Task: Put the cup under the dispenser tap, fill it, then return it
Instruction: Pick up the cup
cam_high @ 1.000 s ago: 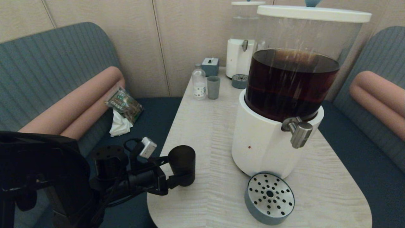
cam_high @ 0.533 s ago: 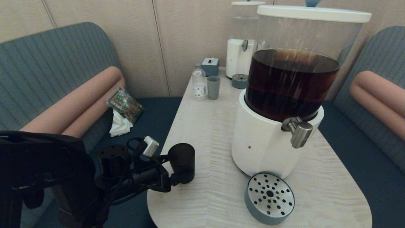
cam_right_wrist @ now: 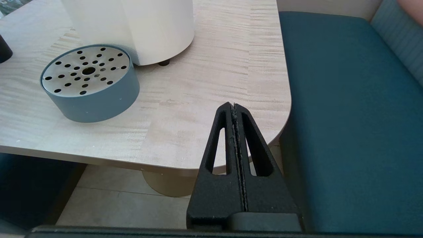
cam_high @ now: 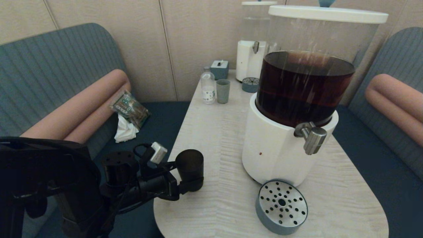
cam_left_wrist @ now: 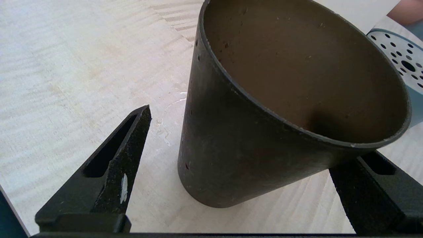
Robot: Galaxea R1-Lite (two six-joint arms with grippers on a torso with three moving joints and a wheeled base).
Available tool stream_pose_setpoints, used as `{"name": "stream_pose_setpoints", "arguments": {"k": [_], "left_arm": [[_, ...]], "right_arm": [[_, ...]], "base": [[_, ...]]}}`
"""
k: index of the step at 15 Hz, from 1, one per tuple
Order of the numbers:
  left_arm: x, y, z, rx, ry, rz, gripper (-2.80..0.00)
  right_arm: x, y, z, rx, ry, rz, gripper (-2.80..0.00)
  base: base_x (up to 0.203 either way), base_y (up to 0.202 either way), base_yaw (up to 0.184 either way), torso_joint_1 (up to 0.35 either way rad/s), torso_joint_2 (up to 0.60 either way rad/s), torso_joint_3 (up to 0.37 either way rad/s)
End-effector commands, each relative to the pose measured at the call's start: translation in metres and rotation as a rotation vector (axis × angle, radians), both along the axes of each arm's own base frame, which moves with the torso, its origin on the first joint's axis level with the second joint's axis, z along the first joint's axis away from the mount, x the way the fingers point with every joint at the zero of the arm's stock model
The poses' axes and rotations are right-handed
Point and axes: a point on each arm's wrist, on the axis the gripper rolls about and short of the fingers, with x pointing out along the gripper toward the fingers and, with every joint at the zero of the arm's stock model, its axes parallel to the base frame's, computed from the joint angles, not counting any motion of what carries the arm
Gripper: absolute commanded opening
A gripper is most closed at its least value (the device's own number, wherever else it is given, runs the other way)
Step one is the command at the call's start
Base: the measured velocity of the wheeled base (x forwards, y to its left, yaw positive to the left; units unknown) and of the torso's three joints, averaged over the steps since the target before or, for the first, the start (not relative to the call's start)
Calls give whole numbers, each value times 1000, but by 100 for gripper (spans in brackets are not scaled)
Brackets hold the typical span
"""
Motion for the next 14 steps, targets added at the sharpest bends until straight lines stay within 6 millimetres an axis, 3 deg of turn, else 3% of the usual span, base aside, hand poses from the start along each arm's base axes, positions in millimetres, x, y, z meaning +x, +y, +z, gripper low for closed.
{"name": "stream_pose_setpoints", "arguments": {"k": [1, 11, 12, 14], "left_arm": [[1, 0, -2, 0, -3, -4, 0], [2, -1, -6, 4, 7, -4, 0], [2, -1, -6, 3, 9, -4, -280], [1, -1, -5, 3, 9, -4, -280]], "right_arm": [[0, 0, 0, 0, 0, 1, -280], [0, 0, 0, 0, 0, -1, -280], [0, 0, 0, 0, 0, -1, -280], [0, 0, 0, 0, 0, -1, -280]], "base": [[0, 0, 0, 0, 0, 0], [0, 0, 0, 0, 0, 0], [0, 0, 0, 0, 0, 0], [0, 0, 0, 0, 0, 0]]}}
